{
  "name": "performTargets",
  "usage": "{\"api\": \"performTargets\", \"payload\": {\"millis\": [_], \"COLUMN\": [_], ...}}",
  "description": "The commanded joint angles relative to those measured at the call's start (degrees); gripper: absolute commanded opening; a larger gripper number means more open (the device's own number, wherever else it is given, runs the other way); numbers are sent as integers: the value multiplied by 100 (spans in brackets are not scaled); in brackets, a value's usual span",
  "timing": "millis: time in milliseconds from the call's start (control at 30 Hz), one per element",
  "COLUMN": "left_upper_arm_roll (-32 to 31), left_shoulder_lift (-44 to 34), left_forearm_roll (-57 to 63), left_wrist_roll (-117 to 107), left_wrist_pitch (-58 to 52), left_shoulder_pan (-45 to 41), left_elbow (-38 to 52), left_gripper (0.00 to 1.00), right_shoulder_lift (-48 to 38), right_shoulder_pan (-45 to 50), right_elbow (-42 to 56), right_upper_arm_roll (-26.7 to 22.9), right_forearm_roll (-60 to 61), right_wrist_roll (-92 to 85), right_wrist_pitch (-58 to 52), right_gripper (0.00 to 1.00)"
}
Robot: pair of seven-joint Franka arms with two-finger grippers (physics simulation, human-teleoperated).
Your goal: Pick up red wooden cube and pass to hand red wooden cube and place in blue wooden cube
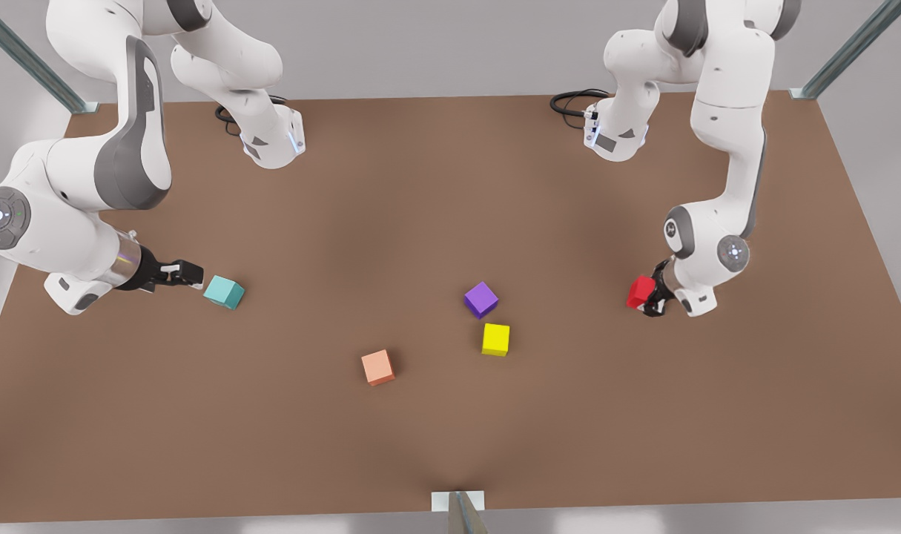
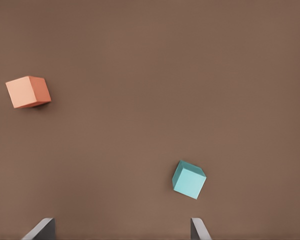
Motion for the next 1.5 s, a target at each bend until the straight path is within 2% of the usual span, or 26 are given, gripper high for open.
{"api": "performTargets", "payload": {"millis": [0, 67, 133, 167, 200, 300, 367, 467, 533, 567, 667, 767, 867, 967, 1167, 1333, 1467], "left_upper_arm_roll": [-265, -476, -1074, -1399, -1680, -2867, -3087, -3755, -3772, -3842, -3852, -3904, -3913, -3913, -3913, -3922, -4054], "left_shoulder_lift": [184, 307, 1053, 1397, 1432, 2197, 2381, 3348, 3541, 3629, 3682, 3814, 3955, 3999, 4078, 4095, 4236], "left_forearm_roll": [-119, -119, -146, -128, -154, -304, -1295, -1902, -2720, -2914, -2932, -3907, -4171, -4259, -4434, -4619, -4628], "left_wrist_roll": [-2, 51, -10, -213, -160, 85, 944, 2159, 3406, 4004, 5868, 5966, 6519, 6950, 7434, 7416, 7486], "left_wrist_pitch": [-590, -2083, -3859, -4308, -4247, -3764, -2799, -2481, -2120, -2067, -2032, -2129, -2208, -2199, -2190, -2190, -2304], "left_shoulder_pan": [-5, -5, 4, -5, 4, 4, 4, 13, 13, 4, -14, 13, 21, 21, 21, 4, 4], "left_elbow": [501, 1784, 3954, 4773, 4976, 6031, 6075, 7147, 7156, 7165, 7182, 7130, 7130, 7130, 7130, 7130, 7130], "left_gripper": [56, 56, 55, 55, 55, 55, 55, 55, 55, 55, 55, 55, 55, 55, 55, 55, 55], "right_shoulder_lift": [-6, 29, 292, 538, 705, 1119, 1390, 1962, 2182, 2349, 2603, 2797, 3096, 3456, 3465, 3571, 3711], "right_shoulder_pan": [0, 9, 158, 264, 308, 281, 273, 264, 158, 115, 97, 132, 176, 167, 194, 255, 343], "right_elbow": [3, 3, 345, 609, 785, 952, 978, 1110, 1171, 1172, 1119, 1172, 1101, 1093, 1075, 1075, 1084], "right_upper_arm_roll": [1, 1, 18, 18, 36, 18, 18, 9, -17, -26, 18, 194, 282, 405, 422, 607, 897], "right_forearm_roll": [3, 37, 213, 284, 450, 1092, 1505, 2217, 2655, 3288, 4519, 5565, 6849, 7350, 7412, 8044, 8088], "right_wrist_roll": [-43, -43, -113, -279, -526, -2159, -3503, -5490, -6807, -7398, -8136, -8726, -9798, -10668, -11846, -12233, -12488], "right_wrist_pitch": [-30, -30, 14, 23, 23, 110, 383, 1086, 1306, 1333, 1306, 1280, 1288, 1096, 972, 1025, 998], "right_gripper": [100, 100, 100, 100, 100, 100, 100, 100, 100, 100, 100, 100, 100, 100, 100, 100, 100]}}
